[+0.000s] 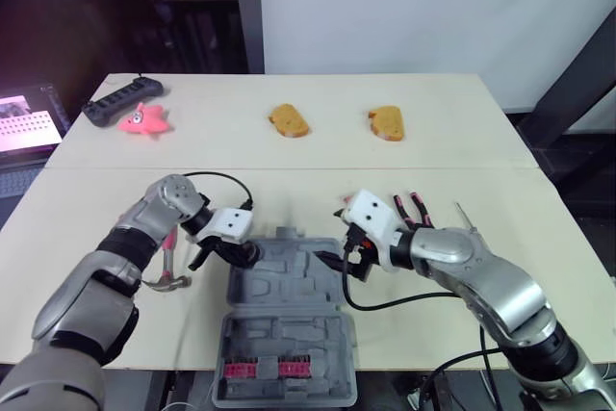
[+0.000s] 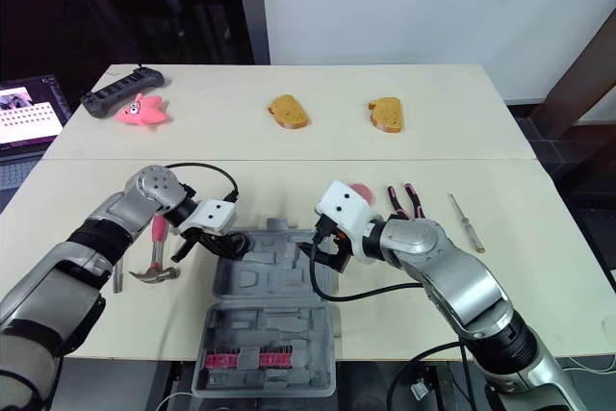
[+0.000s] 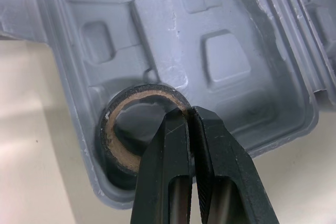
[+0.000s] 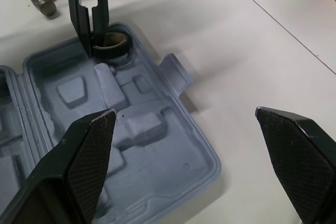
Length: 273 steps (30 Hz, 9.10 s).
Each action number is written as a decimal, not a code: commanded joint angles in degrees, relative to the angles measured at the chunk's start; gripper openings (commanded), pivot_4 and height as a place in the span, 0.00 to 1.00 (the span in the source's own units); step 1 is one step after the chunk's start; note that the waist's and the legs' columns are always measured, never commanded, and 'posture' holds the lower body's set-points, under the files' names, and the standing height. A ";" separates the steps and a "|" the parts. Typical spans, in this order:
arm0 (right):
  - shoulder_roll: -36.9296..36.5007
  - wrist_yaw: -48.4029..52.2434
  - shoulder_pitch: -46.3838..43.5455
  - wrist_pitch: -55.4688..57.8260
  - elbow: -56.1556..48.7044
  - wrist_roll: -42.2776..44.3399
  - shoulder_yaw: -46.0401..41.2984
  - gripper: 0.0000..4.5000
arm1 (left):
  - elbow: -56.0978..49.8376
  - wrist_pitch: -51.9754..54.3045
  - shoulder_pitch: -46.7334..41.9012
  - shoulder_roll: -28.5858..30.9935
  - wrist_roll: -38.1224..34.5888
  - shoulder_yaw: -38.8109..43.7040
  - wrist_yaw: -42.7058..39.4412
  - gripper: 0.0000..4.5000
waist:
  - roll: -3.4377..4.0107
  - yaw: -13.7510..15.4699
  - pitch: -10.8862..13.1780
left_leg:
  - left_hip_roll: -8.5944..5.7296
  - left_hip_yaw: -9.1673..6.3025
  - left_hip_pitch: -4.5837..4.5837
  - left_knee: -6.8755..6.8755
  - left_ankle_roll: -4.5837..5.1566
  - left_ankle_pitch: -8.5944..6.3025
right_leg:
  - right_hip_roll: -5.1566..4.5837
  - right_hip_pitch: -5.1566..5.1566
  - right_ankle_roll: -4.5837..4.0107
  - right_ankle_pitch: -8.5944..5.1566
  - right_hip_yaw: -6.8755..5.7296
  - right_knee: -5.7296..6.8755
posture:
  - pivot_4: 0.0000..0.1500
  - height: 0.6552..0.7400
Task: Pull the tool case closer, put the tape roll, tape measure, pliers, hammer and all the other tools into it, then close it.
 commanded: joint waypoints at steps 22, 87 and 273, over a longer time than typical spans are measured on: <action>-0.16 -0.34 0.66 -0.34 -2.52 -0.01 -1.45 1.00 | -10.42 11.52 4.61 2.33 -10.96 14.14 1.86 0.64 | 0.01 -0.07 0.00 | 0.00 -0.01 0.02 -0.02 0.00 0.00 | 0.00 0.00 0.00 0.00 0.00 0.00 | 1.00 1.00; 0.11 -2.47 2.61 1.30 -3.72 0.38 -2.04 1.00 | -12.56 9.90 19.51 -0.92 -3.33 17.86 18.76 0.25 | 0.03 0.12 -0.02 | 0.00 -0.01 0.05 0.01 0.00 0.00 | -0.01 0.04 0.00 0.00 -0.01 0.01 | 1.00 1.00; -23.15 40.25 11.46 -42.77 15.74 -16.34 7.32 0.99 | -57.44 16.65 55.16 6.87 -35.91 41.01 9.89 1.00 | 0.01 1.60 0.03 | 0.03 0.23 0.06 0.02 0.00 -0.01 | -0.09 0.30 -0.05 -0.03 0.09 -0.63 | 1.00 1.00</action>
